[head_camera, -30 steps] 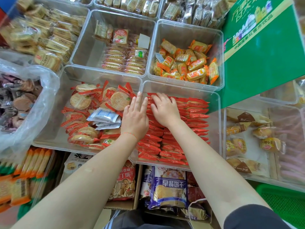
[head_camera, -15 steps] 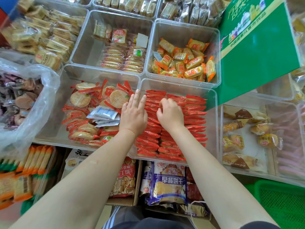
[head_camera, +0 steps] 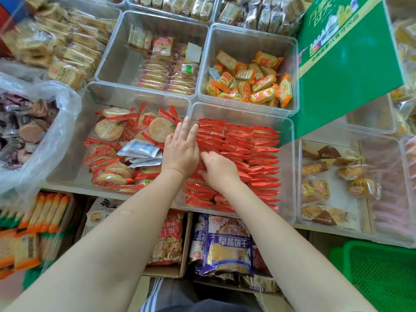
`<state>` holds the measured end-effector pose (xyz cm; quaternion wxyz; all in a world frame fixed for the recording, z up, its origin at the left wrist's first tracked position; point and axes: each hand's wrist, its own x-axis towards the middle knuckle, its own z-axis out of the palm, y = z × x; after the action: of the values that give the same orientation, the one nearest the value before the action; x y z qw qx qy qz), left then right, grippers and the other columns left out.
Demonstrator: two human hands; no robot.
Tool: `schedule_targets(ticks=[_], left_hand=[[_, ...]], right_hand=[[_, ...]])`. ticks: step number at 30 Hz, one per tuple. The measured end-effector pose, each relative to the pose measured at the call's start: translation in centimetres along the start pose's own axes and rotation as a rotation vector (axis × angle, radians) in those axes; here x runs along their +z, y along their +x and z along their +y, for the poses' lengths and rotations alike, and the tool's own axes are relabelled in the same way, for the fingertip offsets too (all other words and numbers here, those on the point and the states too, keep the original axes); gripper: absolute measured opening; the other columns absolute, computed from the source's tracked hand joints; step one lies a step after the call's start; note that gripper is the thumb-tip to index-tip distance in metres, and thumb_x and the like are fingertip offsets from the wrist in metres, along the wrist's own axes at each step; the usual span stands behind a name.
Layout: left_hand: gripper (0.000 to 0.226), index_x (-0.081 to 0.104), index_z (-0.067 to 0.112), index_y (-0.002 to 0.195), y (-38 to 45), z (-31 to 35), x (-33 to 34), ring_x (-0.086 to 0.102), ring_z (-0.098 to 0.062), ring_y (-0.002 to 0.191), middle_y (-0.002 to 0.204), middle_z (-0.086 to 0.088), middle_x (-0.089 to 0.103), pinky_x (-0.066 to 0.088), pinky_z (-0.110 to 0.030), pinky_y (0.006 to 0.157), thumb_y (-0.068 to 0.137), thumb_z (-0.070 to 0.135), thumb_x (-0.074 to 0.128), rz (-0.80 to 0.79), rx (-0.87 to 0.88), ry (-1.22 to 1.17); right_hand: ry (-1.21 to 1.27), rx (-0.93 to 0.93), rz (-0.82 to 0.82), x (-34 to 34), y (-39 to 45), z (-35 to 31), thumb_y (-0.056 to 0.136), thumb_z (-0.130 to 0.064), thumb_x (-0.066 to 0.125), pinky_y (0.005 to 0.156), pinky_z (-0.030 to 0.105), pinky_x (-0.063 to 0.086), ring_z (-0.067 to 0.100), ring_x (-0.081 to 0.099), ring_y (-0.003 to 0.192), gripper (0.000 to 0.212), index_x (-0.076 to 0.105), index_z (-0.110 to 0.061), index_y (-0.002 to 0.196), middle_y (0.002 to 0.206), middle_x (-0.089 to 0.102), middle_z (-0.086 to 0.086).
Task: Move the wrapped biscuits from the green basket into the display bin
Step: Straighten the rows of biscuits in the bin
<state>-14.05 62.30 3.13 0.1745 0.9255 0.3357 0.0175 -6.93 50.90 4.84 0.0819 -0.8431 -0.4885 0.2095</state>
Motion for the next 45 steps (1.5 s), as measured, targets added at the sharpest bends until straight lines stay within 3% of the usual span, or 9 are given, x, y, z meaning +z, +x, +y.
schedule_targets(ticks=[6, 9, 12, 17, 22, 30, 36, 40, 45], left_hand=[[0.041, 0.05, 0.012, 0.135, -0.9, 0.2, -1.0, 0.035, -0.032, 0.138, 0.148, -0.014, 0.042, 0.032, -0.049, 0.109, 0.098, 0.022, 0.037, 0.115, 0.079, -0.091], [0.029, 0.064, 0.008, 0.089, -2.5, -0.1, -1.4, 0.054, -0.035, 0.101, 0.106, -0.013, 0.059, 0.043, -0.045, 0.083, 0.088, 0.026, 0.041, 0.227, 0.223, 0.018], [0.024, 0.066, 0.013, 0.069, -4.8, 0.2, -2.1, 0.059, -0.03, 0.077, 0.077, -0.005, 0.061, 0.039, -0.04, 0.076, 0.079, 0.027, 0.048, 0.138, 0.404, 0.111], [0.016, 0.068, 0.024, 0.086, -6.9, 1.6, -2.9, 0.062, -0.022, 0.097, 0.093, 0.003, 0.07, 0.025, -0.04, 0.106, 0.084, 0.025, 0.052, -0.343, 0.482, 0.492], [0.014, 0.066, 0.028, 0.093, -6.3, 1.6, -2.7, 0.058, -0.02, 0.1, 0.096, 0.005, 0.069, 0.027, -0.039, 0.101, 0.086, 0.036, 0.057, -0.35, 0.504, 0.544], [0.023, 0.069, 0.024, 0.094, -6.8, -0.2, -2.6, 0.06, -0.018, 0.097, 0.091, 0.005, 0.069, 0.03, -0.029, 0.094, 0.079, 0.041, 0.071, -0.248, 0.511, 0.256], [0.007, 0.064, 0.026, 0.093, -6.7, 2.3, -3.9, 0.061, -0.021, 0.099, 0.1, 0.004, 0.068, 0.043, -0.032, 0.089, 0.086, 0.024, 0.063, -0.447, 0.503, 0.546], [0.023, 0.067, 0.021, 0.109, -6.5, 4.0, -3.4, 0.063, -0.023, 0.102, 0.111, 0.0, 0.067, 0.045, -0.033, 0.073, 0.093, 0.014, 0.051, -0.592, 0.48, 0.763], [0.022, 0.063, 0.011, 0.113, -5.0, 6.4, -4.6, 0.06, -0.026, 0.106, 0.11, -0.004, 0.061, 0.049, -0.035, 0.081, 0.094, 0.013, 0.052, -0.929, 0.321, 0.769]], right_hand=[[0.063, 0.015, -0.413, -2.0, -3.5, -0.8, 0.083, -0.03, 0.072, 0.08, 0.036, 0.056, 0.016, 0.064, 0.094, 0.011, 0.075, -0.024, 0.091, 0.099, 0.071, -0.005], [-0.132, 0.058, -0.394, -1.6, -4.4, -1.0, 0.085, -0.027, 0.071, 0.076, 0.034, 0.054, 0.023, 0.065, 0.098, 0.011, 0.072, -0.023, 0.096, 0.103, 0.07, -0.001], [-0.229, 0.053, -0.319, -0.8, -4.8, -1.4, 0.087, -0.027, 0.069, 0.08, 0.034, 0.05, 0.027, 0.064, 0.105, 0.021, 0.069, -0.021, 0.107, 0.111, 0.068, 0.002], [-0.097, 0.055, -0.273, -0.5, -5.6, -0.8, 0.087, -0.014, 0.058, 0.078, 0.034, 0.051, 0.026, 0.063, 0.101, 0.016, 0.069, -0.024, 0.093, 0.106, 0.068, 0.001], [0.231, 0.145, -0.107, 0.1, -7.4, 1.1, 0.092, -0.018, 0.059, 0.077, 0.04, 0.052, 0.022, 0.06, 0.086, 0.009, 0.058, -0.026, 0.088, 0.092, 0.067, -0.004], [0.164, 0.146, -0.102, 0.1, -7.4, 0.8, 0.091, -0.022, 0.06, 0.076, 0.038, 0.053, 0.021, 0.061, 0.089, 0.01, 0.062, -0.03, 0.097, 0.1, 0.066, -0.005], [0.066, 0.094, -0.222, -0.5, -6.7, 0.2, 0.087, -0.02, 0.066, 0.08, 0.035, 0.054, 0.02, 0.062, 0.1, 0.016, 0.071, -0.032, 0.097, 0.109, 0.068, -0.005], [0.086, 0.04, -0.343, -1.2, -6.1, 0.3, 0.089, -0.012, 0.053, 0.089, 0.035, 0.054, 0.016, 0.063, 0.106, 0.033, 0.075, -0.028, 0.107, 0.114, 0.071, -0.007], [0.15, 0.182, 0.146, -1.9, -6.9, 3.0, 0.093, -0.013, 0.047, 0.07, 0.033, 0.049, 0.021, 0.062, 0.096, 0.031, 0.068, -0.02, 0.114, 0.114, 0.068, 0.0]])
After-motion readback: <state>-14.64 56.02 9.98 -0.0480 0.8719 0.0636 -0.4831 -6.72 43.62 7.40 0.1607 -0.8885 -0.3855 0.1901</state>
